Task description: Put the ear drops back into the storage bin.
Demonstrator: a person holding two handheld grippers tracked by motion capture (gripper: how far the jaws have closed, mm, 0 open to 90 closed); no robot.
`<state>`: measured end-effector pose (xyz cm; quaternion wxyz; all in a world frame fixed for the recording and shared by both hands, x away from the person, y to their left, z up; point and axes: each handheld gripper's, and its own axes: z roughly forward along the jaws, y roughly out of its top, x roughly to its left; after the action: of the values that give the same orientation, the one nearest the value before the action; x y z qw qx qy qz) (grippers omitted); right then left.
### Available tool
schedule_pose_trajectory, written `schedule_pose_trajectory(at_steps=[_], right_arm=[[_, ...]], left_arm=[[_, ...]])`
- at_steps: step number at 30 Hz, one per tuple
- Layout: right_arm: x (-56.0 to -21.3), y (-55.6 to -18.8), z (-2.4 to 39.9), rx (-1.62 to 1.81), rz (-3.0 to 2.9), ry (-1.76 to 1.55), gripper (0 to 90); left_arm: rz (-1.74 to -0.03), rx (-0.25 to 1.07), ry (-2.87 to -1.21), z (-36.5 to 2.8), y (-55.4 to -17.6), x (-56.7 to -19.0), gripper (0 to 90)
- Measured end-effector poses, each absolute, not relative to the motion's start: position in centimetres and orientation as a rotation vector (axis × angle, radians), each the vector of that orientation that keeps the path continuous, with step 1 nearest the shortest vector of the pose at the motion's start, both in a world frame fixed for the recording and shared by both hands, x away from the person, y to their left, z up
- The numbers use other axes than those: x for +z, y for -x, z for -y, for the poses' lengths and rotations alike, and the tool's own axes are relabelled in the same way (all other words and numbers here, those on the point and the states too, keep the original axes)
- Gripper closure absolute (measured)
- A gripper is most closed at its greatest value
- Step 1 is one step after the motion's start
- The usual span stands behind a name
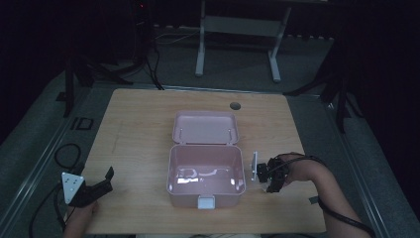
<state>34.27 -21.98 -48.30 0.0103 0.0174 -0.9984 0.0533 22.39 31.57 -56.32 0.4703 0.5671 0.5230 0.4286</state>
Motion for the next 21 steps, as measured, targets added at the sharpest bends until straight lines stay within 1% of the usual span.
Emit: schedule_pose_trajectory(at_steps=[9,21], right_arm=[[-47.3,-34.0,21.6,0.175,3.109,-0.055,59.5],[-44.7,-33.8,20.8,0.163,3.136,-0.063,59.5]], left_arm=[[-1.282,1.051,-1.390,-31.6,-22.4,-56.3,2.0],[-1.275,1.050,-1.396,-31.6,-22.4,-56.3,1.9]])
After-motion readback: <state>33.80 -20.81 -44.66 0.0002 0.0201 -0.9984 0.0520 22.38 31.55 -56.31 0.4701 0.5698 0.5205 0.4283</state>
